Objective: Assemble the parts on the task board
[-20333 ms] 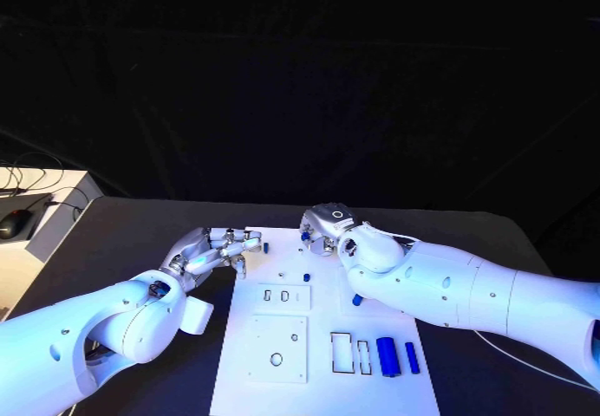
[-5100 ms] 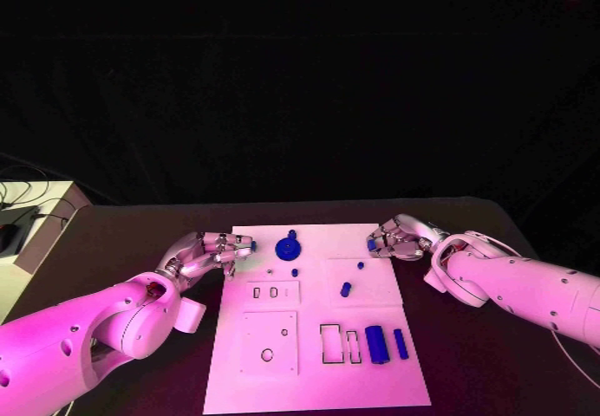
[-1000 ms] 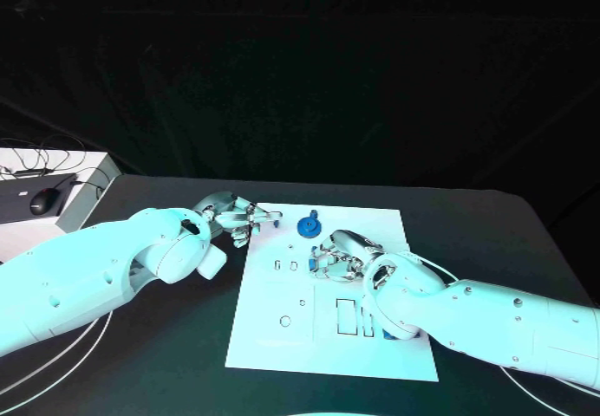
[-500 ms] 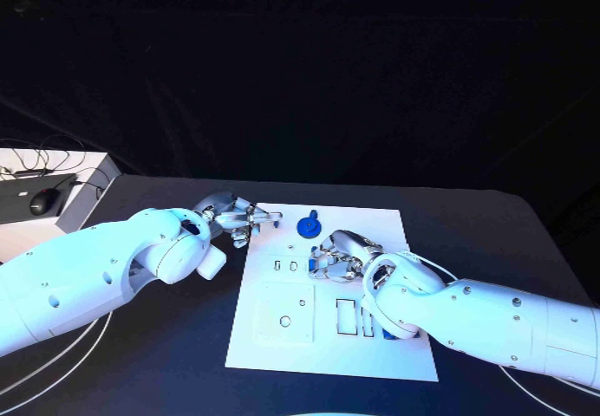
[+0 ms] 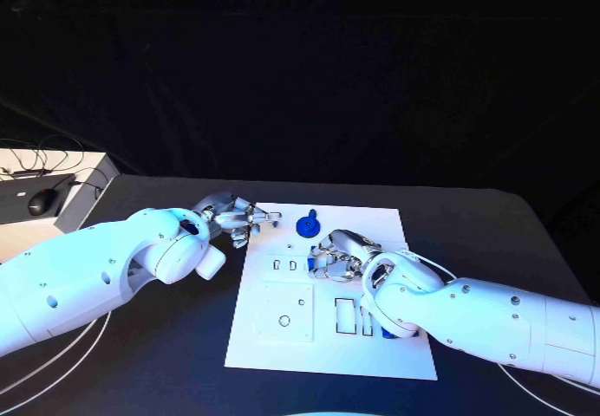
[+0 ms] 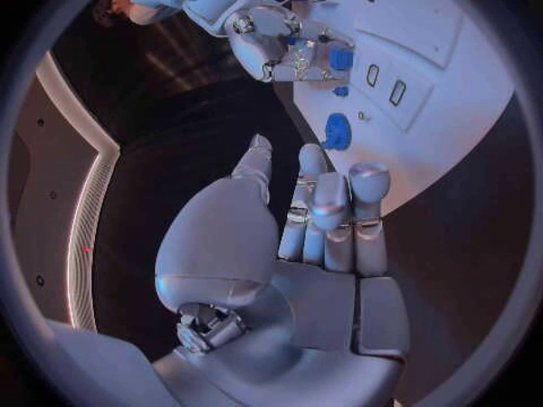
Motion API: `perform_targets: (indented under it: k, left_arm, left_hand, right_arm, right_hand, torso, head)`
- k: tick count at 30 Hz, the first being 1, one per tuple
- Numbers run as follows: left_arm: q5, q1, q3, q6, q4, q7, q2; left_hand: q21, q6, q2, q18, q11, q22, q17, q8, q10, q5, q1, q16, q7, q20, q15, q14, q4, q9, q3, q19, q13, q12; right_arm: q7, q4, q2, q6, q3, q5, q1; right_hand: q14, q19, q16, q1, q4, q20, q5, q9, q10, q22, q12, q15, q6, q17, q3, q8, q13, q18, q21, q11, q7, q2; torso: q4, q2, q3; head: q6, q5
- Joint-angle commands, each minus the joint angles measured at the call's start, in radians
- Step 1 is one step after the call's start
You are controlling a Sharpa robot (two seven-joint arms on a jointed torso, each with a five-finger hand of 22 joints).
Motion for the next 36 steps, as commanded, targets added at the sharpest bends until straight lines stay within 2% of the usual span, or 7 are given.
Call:
perform_targets:
  k: [1, 14, 23, 36]
  left_arm:
    - [0.006, 0.0, 0.0, 0.024, 0.0, 0.011, 0.001]
    - [0.006, 0.0, 0.0, 0.03, -0.001, 0.008, 0.0]
    - [0.006, 0.0, 0.0, 0.037, -0.003, 0.005, -0.001]
    - [0.005, -0.001, -0.001, 0.05, -0.004, -0.001, -0.003]
  left_hand:
    - [-0.006, -0.005, 0.007, 0.001, 0.003, 0.001, 0.001, 0.002, 0.007, 0.0, 0.004, -0.004, -0.001, 0.001, 0.001, 0.002, 0.0, -0.001, -0.007, 0.001, 0.001, -0.003]
    - [-0.009, -0.006, 0.011, 0.001, 0.003, 0.007, 0.004, 0.002, 0.007, 0.0, 0.006, -0.003, 0.0, 0.002, 0.001, 0.003, -0.001, -0.001, -0.009, 0.002, 0.002, -0.003]
    - [-0.009, -0.006, 0.011, 0.001, 0.003, 0.008, 0.005, 0.002, 0.007, 0.0, 0.006, -0.002, 0.0, 0.002, 0.001, 0.004, -0.002, -0.001, -0.009, 0.003, 0.003, -0.002]
    - [-0.006, -0.011, 0.011, 0.001, 0.003, 0.018, 0.011, 0.0, 0.009, 0.0, 0.008, 0.003, 0.001, 0.002, 0.002, 0.005, -0.004, -0.002, -0.01, 0.006, 0.004, 0.0]
  right_arm:
    - [0.0, -0.002, -0.001, 0.015, -0.002, -0.007, -0.002]
    - [0.009, 0.003, -0.003, 0.005, -0.002, -0.006, -0.002]
    - [0.03, 0.013, -0.007, -0.043, -0.002, 0.002, -0.002]
    - [0.051, 0.02, -0.019, -0.099, -0.002, 0.012, -0.002]
  right_hand:
    - [-0.001, 0.0, -0.004, 0.002, 0.006, 0.009, -0.007, 0.0, -0.01, 0.152, -0.006, 0.008, -0.013, -0.001, -0.001, -0.002, -0.004, 0.007, -0.005, 0.002, 0.003, -0.011]
    - [-0.003, -0.001, -0.007, 0.007, 0.012, 0.013, -0.01, 0.0, -0.02, 0.151, -0.014, 0.012, -0.042, -0.006, -0.008, -0.002, -0.017, 0.009, -0.012, 0.006, 0.01, -0.026]
    - [-0.003, 0.0, -0.004, 0.012, 0.026, 0.018, -0.009, 0.002, -0.026, 0.151, -0.012, 0.016, -0.07, -0.005, -0.012, -0.002, -0.028, 0.011, -0.012, 0.011, 0.016, -0.04]
    - [-0.004, 0.0, -0.006, 0.012, 0.034, 0.019, -0.005, 0.002, -0.032, 0.15, -0.015, 0.017, -0.08, -0.008, -0.01, -0.002, -0.036, 0.012, -0.016, 0.013, 0.018, -0.045]
  torso:
    - [0.0003, 0.0, -0.0002]
    - [0.0006, 0.001, -0.0005]
    - [0.0003, 0.001, 0.0001]
    - [0.0003, 0.0, 0.0003]
  head:
    - [0.0, 0.0]
    - [0.002, -0.001]
    - [0.002, -0.001]
    - [0.004, 0.001]
